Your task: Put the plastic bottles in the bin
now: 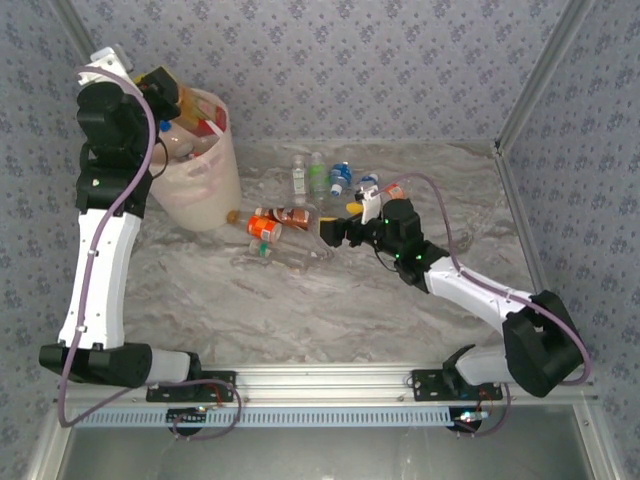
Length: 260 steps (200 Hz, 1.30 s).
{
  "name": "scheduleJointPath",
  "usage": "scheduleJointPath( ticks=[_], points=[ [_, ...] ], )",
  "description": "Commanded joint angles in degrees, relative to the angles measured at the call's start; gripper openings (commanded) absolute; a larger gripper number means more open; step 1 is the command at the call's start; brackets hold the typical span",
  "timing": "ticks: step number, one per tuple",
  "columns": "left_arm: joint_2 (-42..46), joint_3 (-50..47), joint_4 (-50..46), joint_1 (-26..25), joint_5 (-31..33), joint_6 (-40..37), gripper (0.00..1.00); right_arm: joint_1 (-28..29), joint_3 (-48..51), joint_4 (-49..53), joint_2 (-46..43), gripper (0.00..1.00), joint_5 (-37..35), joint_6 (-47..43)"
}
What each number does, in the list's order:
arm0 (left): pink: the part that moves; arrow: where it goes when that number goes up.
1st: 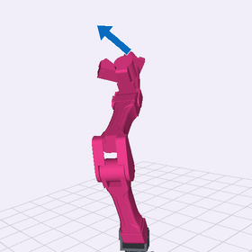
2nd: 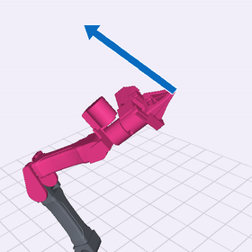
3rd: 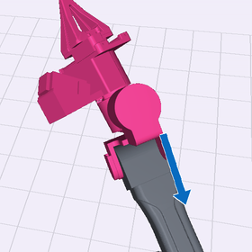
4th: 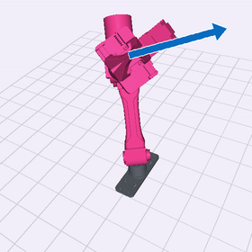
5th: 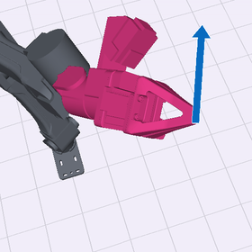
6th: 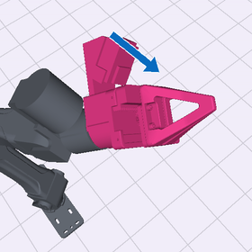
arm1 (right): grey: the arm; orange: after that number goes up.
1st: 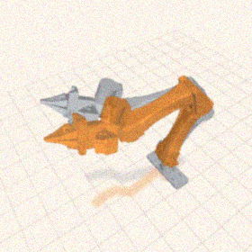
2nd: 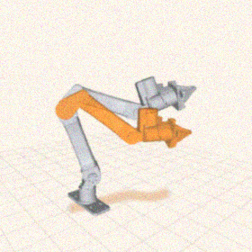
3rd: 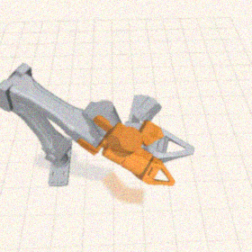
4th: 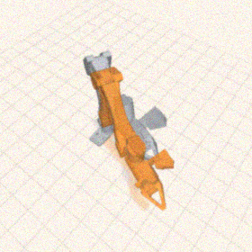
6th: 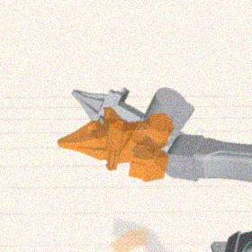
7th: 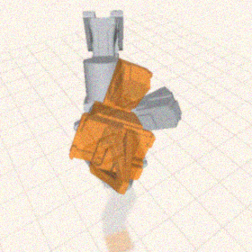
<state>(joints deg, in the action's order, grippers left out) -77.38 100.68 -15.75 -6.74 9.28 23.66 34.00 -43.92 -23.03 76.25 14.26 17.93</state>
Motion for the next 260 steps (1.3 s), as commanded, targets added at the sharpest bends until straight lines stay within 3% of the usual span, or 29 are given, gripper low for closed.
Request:
scheduleJointPath(
  ticks=[1,54,96,108,122,130,162,203,230,260],
  points=[
    [-2.4,0.1,2.4,1.1,6.8,-4.1,0.00,0.3,-1.6,-1.4,1.2,1.00,-0.1,2.3],
    [-7.6,1.8,-4.5,3.3,7.8,-5.9,0.00,0.5,-2.2,-0.3,1.8,1.00,0.4,2.1],
    [-17.0,10.7,-21.4,3.7,2.4,-6.5,0.03,0.7,-2.1,0.2,1.8,1.00,0.2,2.1],
    [-20.8,15.0,-27.4,3.6,1.1,-7.1,0.18,0.8,-2.1,0.3,1.9,1.00,0.2,2.1],
    [-25.7,20.1,-34.0,3.6,-0.5,-7.4,0.60,0.9,-2.2,0.6,1.9,1.00,0.2,2.0],
    [-27.7,22.9,-36.8,3.5,-0.9,-7.4,0.70,0.9,-2.2,1.0,1.9,1.00,0.2,2.0],
    [-26.8,23.4,-34.6,3.1,-1.6,-7.1,0.84,1.1,-2.4,2.2,1.7,1.00,-0.2,1.7],
    [-23.9,20.2,-32.1,2.8,-3.9,-6.6,0.94,1.1,-1.7,2.0,1.9,1.00,-1.4,1.5],
    [-24.2,18.0,-32.1,2.7,-3.8,-5.2,0.96,1.2,-1.8,2.2,1.9,1.00,-1.4,1.5],
    [-23.7,17.4,-33.9,2.8,-9.0,-1.0,0.97,1.2,-1.7,3.3,1.8,1.00,-1.7,1.3]
  ],
)
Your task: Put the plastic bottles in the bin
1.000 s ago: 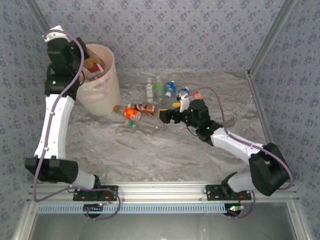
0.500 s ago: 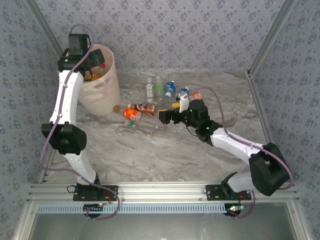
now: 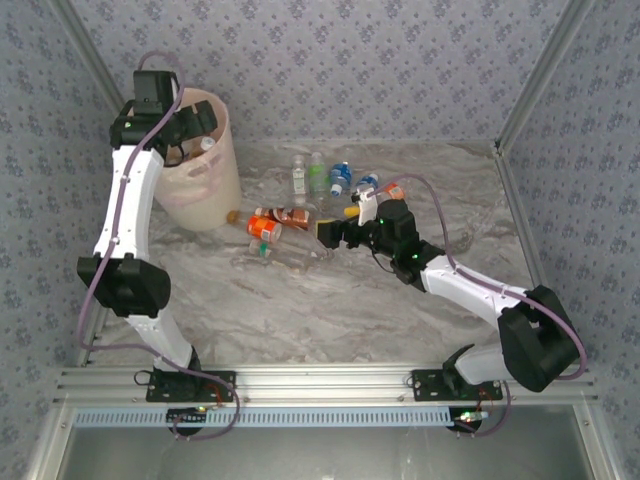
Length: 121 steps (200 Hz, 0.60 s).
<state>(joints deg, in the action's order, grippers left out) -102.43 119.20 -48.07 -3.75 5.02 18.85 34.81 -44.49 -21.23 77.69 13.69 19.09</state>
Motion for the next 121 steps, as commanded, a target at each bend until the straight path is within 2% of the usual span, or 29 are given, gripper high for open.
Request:
scheduleJointPath(
  ticks=[1,29,50,66,80,107,121],
  points=[
    [1.4,-1.2,-1.6,-0.3,-4.9,4.0,0.97,0.3,-1.1,1.5,0.4,1.00,-1.1,0.2],
    [3.6,-2.0,-3.9,-0.1,-8.1,6.2,0.98,0.3,-1.0,1.5,0.6,1.00,-1.6,-0.2],
    [5.2,-3.1,-3.7,0.6,-11.7,6.5,0.95,0.3,-1.2,1.7,1.2,1.00,-1.5,-0.4],
    [6.0,-3.4,-2.1,1.0,-17.2,6.9,0.87,0.3,-1.8,1.9,2.0,1.00,-1.3,-0.6],
    [6.4,-3.3,-1.4,0.9,-19.8,7.4,0.74,0.4,-2.3,2.0,2.6,1.00,-1.3,-0.6],
    [7.2,-4.0,-3.3,0.4,-15.2,6.6,0.61,0.6,-2.8,1.8,3.6,1.00,-1.5,-0.7],
    [6.8,-4.5,-4.0,0.5,-15.4,6.3,0.54,0.6,-3.0,1.9,3.9,1.00,-1.4,-0.8]
  ],
)
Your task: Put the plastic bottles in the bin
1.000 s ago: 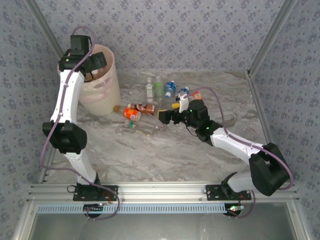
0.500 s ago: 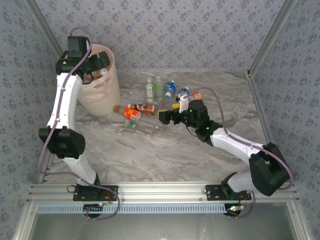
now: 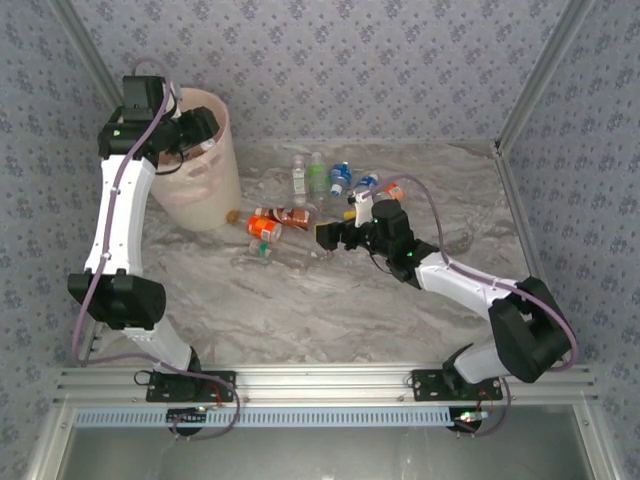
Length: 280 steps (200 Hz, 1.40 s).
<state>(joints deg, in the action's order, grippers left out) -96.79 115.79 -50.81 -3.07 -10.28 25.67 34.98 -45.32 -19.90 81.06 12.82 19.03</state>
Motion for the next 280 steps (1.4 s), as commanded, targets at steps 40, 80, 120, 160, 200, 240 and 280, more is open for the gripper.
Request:
scheduleJointPath(
  ticks=[40,80,120,160,200,240,280],
  points=[
    [-1.7,0.1,-1.8,-0.2,-2.8,-0.3,0.30,0.6,-2.9,1.4,0.9,1.00,-0.4,-0.8],
    [-6.9,2.0,-2.4,0.9,-1.3,0.2,0.10,0.7,-2.9,1.8,0.9,1.00,-0.7,-1.0],
    [-11.3,0.9,-1.7,3.2,1.1,1.9,0.00,0.9,-3.1,1.9,1.0,1.00,-0.8,-1.1],
    [-13.7,6.4,-2.9,3.6,-1.3,1.7,0.00,1.1,-3.7,3.3,0.9,1.00,-1.2,-1.6],
    [-9.5,9.4,-2.7,3.3,-0.8,0.4,0.14,1.3,-3.8,3.4,0.8,1.00,-1.8,-1.9],
    [-0.2,1.8,3.0,1.7,-0.8,0.3,0.32,1.4,-3.6,3.4,0.5,1.00,-2.9,-2.1],
    [11.4,-12.1,10.2,-5.8,6.3,0.7,0.63,1.4,-2.1,1.6,-0.5,1.00,-4.8,-1.9]
  ],
)
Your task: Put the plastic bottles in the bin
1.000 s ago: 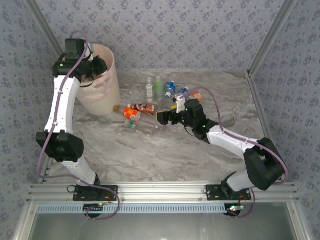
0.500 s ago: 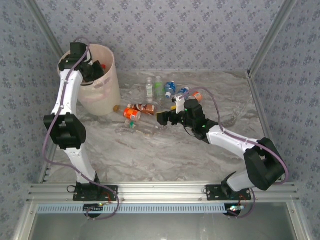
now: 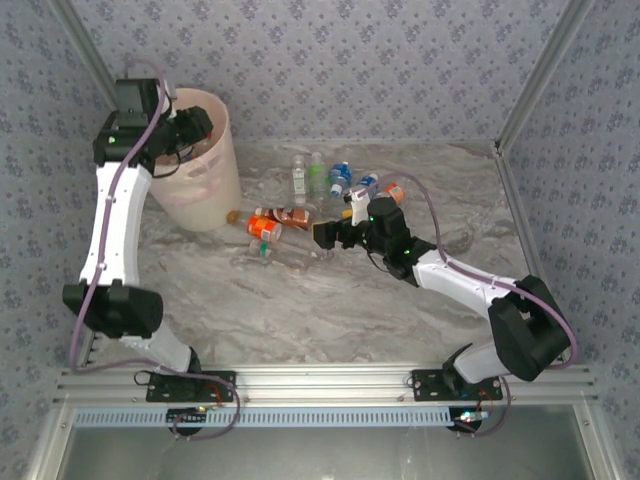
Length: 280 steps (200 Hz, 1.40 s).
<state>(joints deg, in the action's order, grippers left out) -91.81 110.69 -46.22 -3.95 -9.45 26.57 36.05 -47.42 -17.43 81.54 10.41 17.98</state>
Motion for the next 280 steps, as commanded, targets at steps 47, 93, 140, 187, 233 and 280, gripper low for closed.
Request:
scheduleJointPath(
  ticks=[47,93,140,187,233,280],
  points=[
    [18.4,-27.9,14.1,-18.9,25.3,9.4,0.94,0.1,2.5,-2.2,-3.1,1.00,-6.6,-0.1],
    [21.2,-44.4,13.3,-24.9,29.5,32.4,0.98,-0.6,5.3,-3.8,-5.0,1.00,-11.9,0.9],
    [16.9,-52.4,15.8,-28.9,23.4,48.3,0.98,-2.0,6.7,-3.9,-5.8,1.00,-12.6,2.8],
    [7.5,-49.4,14.0,-34.1,20.1,55.0,0.98,-2.4,7.4,-3.4,-6.0,1.00,-12.7,3.5],
    [-0.8,-46.0,11.5,-34.6,19.0,59.1,0.98,-2.7,8.7,-1.7,-7.9,1.00,-13.3,3.0],
    [-7.0,-45.5,15.3,-34.9,20.0,60.5,0.98,-3.3,9.2,-0.4,-9.5,1.00,-13.6,2.8]
  ],
)
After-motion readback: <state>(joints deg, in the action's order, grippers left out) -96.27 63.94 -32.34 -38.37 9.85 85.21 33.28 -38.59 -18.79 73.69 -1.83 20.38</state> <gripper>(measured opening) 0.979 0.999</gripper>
